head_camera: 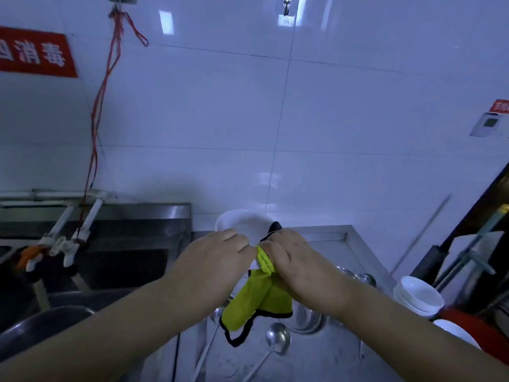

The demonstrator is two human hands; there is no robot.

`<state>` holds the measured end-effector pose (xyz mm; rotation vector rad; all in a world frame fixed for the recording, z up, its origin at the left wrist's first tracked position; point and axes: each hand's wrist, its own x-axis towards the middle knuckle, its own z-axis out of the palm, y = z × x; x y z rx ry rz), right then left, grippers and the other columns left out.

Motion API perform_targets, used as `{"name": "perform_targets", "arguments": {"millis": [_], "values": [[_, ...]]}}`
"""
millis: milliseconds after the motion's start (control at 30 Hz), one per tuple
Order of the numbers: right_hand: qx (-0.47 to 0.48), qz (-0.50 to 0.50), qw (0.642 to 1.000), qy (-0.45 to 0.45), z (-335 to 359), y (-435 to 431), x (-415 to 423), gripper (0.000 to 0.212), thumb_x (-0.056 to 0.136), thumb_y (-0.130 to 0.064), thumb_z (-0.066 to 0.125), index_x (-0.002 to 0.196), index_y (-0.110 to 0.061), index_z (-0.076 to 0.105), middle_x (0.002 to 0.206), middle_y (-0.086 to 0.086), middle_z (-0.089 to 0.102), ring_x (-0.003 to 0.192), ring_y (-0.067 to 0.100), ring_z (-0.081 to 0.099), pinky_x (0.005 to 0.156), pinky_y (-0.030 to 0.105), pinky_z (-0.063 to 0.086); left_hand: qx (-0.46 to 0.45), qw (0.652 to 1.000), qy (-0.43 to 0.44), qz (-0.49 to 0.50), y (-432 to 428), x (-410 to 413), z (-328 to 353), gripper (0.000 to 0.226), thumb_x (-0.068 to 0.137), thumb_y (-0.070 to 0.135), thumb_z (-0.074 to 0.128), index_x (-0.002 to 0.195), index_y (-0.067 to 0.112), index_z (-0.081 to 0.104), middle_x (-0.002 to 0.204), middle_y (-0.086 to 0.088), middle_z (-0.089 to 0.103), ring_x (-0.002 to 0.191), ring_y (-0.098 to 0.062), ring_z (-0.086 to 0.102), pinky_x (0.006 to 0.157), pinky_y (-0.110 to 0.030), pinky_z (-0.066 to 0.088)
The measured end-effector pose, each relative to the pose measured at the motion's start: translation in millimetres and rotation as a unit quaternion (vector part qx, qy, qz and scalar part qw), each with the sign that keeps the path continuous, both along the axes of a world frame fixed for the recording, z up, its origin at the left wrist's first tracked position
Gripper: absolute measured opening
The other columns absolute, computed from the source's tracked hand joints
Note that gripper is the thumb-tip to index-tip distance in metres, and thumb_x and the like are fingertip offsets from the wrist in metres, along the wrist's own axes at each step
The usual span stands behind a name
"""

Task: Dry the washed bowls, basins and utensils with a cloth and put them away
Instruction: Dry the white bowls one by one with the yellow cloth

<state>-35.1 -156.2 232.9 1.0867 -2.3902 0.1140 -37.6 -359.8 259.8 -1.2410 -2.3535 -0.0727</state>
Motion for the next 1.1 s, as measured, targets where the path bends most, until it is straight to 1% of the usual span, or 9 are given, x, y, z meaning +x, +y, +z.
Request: {"name": "perform_targets", "arguments": {"millis": [100,233,333,433,567,767,867,967,1100], "values": [[0.032,0.013,0.999,0.038,-4.4,-0.8,1.0,0.020,0.090,-0.003,0.046,0.110,-0.006,0.048,0.091,0.010,0.055,0.085,0.025,0.049,0.086,0.032,0.037,-0.027,0.998,-0.061,-0.013,-17.5,-3.0,-1.0,0.026,0.074,0.024,0.040,0.077,0.030,0.065,0.072,0.013,0.059,0.068,-0.009,0.056,0.054,-0.019,0.039],[0.051,0.006,0.997,0.065,-6.1,0.6,5.2,0.022,0.088,0.003,0.047,0.109,-0.006,0.049,0.092,0.012,0.058,0.087,0.030,0.052,0.093,0.035,0.037,-0.038,0.996,-0.072,-0.035,-44.3,-23.1,1.5,0.019,0.071,0.030,0.062,0.089,0.027,0.068,0.092,0.013,0.068,0.108,-0.009,0.057,0.094,-0.022,0.039],[0.065,0.004,0.996,0.066,-7.7,3.6,7.8,0.018,0.091,0.002,0.048,0.108,-0.005,0.050,0.093,0.013,0.059,0.090,0.029,0.052,0.095,0.035,0.036,-0.076,0.996,0.008,-0.044,-47.0,-31.5,1.4,0.013,0.071,0.014,0.064,0.076,0.026,0.065,0.077,0.011,0.063,0.092,-0.013,0.062,0.115,-0.020,0.016],[0.080,-0.023,0.996,0.044,-15.2,4.0,17.0,0.016,0.092,-0.001,0.050,0.107,-0.005,0.051,0.095,0.012,0.059,0.091,0.029,0.053,0.094,0.033,0.035,-0.081,0.992,0.055,-0.078,-40.1,-26.4,-6.7,0.021,0.077,0.006,0.054,0.066,0.024,0.060,0.064,0.008,0.054,0.067,-0.015,0.057,0.109,-0.029,0.031],[0.032,-0.078,0.996,0.001,-39.5,-14.3,34.1,0.015,0.092,-0.005,0.048,0.108,-0.007,0.047,0.093,0.011,0.058,0.086,0.026,0.051,0.086,0.032,0.037,-0.075,0.988,0.046,-0.124,-11.8,-12.9,-28.1,0.023,0.073,0.007,0.061,0.056,0.020,0.052,0.053,0.004,0.049,0.054,-0.018,0.048,0.074,-0.034,0.050],[0.027,-0.136,0.990,-0.025,-55.3,8.5,65.7,0.011,0.097,-0.007,0.042,0.107,-0.008,0.047,0.091,0.011,0.059,0.085,0.025,0.051,0.087,0.033,0.039,-0.065,0.983,-0.017,-0.170,-2.7,-36.2,-50.3,0.015,0.064,0.033,0.064,0.076,0.024,0.068,0.073,0.008,0.064,0.080,-0.017,0.062,0.102,-0.036,0.033],[0.045,-0.158,0.986,-0.020,-56.2,26.6,82.5,0.013,0.094,-0.001,0.048,0.105,-0.006,0.048,0.089,0.012,0.058,0.083,0.027,0.050,0.088,0.034,0.039,-0.078,0.972,-0.009,-0.222,12.0,-44.4,-52.0,0.005,0.076,0.023,0.061,0.078,0.023,0.065,0.077,0.008,0.063,0.079,-0.017,0.061,0.103,-0.035,0.034],[0.045,-0.185,0.981,-0.024,-63.1,45.0,97.4,0.016,0.092,0.001,0.051,0.106,-0.006,0.047,0.090,0.012,0.057,0.085,0.028,0.051,0.091,0.036,0.040,-0.076,0.963,-0.016,-0.259,37.1,-34.5,-57.9,0.015,0.073,0.007,0.066,0.071,0.021,0.060,0.070,0.006,0.055,0.070,-0.017,0.056,0.083,-0.033,0.050],[-0.037,-0.229,0.972,-0.045,-76.9,53.8,113.1,0.013,0.093,-0.007,0.046,0.106,-0.007,0.046,0.093,0.011,0.056,0.085,0.027,0.049,0.086,0.033,0.038,-0.055,0.960,-0.007,-0.274,80.4,4.8,-62.8,0.014,0.072,0.015,0.066,0.063,0.022,0.058,0.063,0.006,0.050,0.061,-0.015,0.048,0.059,-0.024,0.032]]}}
